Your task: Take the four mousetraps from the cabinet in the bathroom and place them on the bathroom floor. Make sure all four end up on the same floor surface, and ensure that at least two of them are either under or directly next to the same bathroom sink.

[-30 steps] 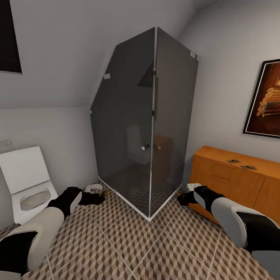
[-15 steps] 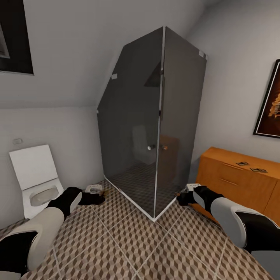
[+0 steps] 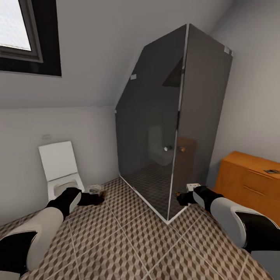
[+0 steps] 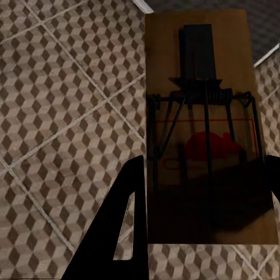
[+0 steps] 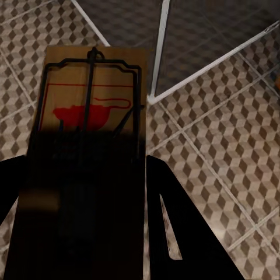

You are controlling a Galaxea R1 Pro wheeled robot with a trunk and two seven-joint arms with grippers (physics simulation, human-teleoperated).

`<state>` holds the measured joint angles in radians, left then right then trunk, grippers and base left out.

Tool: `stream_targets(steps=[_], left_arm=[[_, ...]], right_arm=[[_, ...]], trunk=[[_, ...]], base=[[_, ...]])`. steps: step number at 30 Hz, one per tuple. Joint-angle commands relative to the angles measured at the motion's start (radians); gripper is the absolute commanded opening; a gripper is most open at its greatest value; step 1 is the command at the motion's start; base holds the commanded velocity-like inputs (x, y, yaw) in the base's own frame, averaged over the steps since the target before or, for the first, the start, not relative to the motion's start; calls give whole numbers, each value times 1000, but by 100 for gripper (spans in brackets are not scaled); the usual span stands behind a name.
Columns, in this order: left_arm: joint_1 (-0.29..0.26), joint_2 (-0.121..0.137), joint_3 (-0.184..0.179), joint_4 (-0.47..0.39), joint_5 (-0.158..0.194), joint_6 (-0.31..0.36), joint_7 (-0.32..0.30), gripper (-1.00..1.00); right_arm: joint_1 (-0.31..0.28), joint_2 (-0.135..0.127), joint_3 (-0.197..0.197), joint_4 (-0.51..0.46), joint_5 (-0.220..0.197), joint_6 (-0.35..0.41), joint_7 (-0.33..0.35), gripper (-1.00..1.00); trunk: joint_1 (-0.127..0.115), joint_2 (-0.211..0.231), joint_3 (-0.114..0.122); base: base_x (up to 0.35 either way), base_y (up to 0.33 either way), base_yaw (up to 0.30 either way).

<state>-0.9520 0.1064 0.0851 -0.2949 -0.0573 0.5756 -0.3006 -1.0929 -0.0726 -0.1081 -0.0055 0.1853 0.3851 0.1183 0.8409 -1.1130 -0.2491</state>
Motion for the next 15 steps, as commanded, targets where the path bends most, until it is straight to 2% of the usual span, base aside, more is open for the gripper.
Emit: stream_targets(steps=[1,15], left_arm=[[-1,0,8,-1,-7,6,-5,-100],[-1,0,8,-1,-7,6,-5,-100]], right_arm=[[-1,0,-8,-1,6,4,5,-100],[-1,0,-8,-1,6,5,4,-100]], trunk=[[0,-1,-1],[0,-1,-1]], base=[[0,0,285],[0,0,285]])
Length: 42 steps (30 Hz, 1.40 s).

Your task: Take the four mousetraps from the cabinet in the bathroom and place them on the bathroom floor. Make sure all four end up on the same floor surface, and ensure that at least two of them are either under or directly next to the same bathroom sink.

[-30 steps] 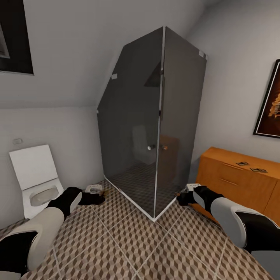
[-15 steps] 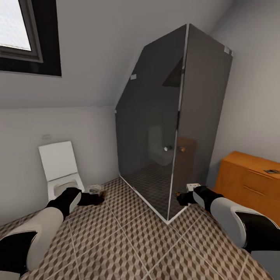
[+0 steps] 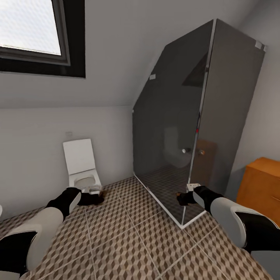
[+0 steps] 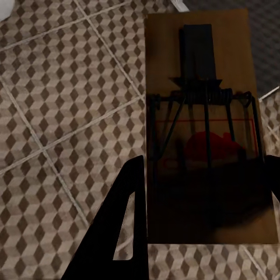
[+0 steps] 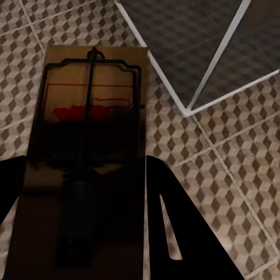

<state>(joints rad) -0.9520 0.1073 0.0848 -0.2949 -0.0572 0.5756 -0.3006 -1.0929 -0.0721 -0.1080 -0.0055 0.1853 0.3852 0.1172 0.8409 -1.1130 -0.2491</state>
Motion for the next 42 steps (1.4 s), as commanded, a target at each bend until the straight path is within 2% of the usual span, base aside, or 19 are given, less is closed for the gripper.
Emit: stream_targets(steps=[1,42], left_arm=[[-1,-1,8,-1,-7,6,-5,-100],[-1,-1,7,0,-7,6,-5,-100]], right_arm=[[-1,-1,-9,-1,6,4,5,-100],[-1,0,-9,-1,6,5,7,-100]], trunk=[[0,-1,-1],[0,-1,-1]], base=[[0,0,285],[0,0,285]])
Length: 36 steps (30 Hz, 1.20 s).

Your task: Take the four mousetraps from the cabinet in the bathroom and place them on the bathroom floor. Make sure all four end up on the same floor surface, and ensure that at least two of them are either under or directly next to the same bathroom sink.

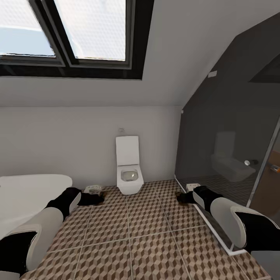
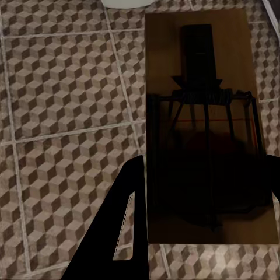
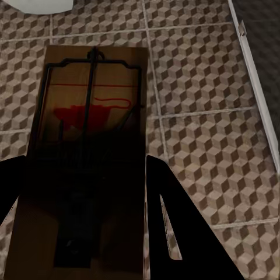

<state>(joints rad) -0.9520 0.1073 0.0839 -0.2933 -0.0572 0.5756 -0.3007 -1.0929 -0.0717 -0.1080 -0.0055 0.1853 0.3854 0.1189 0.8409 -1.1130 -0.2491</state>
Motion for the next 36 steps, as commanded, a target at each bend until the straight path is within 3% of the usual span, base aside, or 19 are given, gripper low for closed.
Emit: stream_targets(steps=[1,13,17,26,36], left_arm=[[-1,0,8,-1,-7,6,-5,-100],[-1,-1,8,4,-7,5,-5,-100],[-1,-1,8,5,-7,4,-5,-100],[-1,-1,8,5,-7,4,-5,-100],[-1,-1,8,5,-7,4,-5,-100]], right_arm=[[-1,0,-9,-1,6,5,6,-100],[-1,1,-9,-1,5,6,11,-100],[-1,21,-9,-1,6,6,10,-100],[-1,28,-9,-1,6,6,9,-100],[-1,25,-10,-1,2,4,12,-100]], trunk=[[0,-1,-1],[0,-1,-1],[0,-1,-1],[0,-1,-1],[0,-1,-1]], base=[[0,0,285],[0,0,285],[0,0,285],[0,0,284],[0,0,102]])
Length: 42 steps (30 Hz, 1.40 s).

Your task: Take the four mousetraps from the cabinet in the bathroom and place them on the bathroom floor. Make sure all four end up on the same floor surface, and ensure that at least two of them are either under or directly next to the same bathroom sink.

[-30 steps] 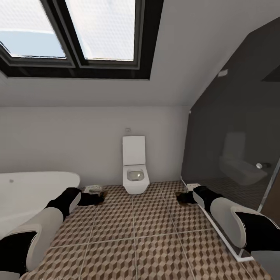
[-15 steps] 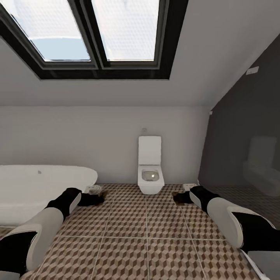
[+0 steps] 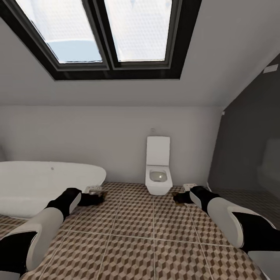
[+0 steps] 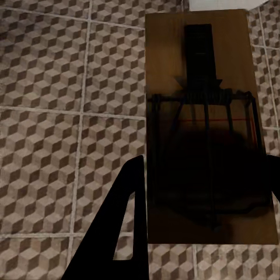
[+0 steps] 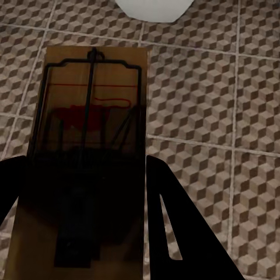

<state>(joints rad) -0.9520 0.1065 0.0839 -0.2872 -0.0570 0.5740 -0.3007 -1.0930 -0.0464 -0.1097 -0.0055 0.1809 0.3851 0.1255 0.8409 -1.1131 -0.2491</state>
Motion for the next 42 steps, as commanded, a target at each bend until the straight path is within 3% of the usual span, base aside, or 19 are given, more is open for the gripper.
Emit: stream_targets(steps=[1,42], left_arm=[[-1,-1,8,-1,-7,6,-5,-100],[-1,-1,8,1,-7,6,-5,-100]], right_arm=[[-1,0,-8,-1,7,4,5,-100],[-1,3,-8,-1,8,5,-4,-100]], trunk=[[0,-1,-1],[0,-1,-1]], base=[[0,0,180],[0,0,273]])
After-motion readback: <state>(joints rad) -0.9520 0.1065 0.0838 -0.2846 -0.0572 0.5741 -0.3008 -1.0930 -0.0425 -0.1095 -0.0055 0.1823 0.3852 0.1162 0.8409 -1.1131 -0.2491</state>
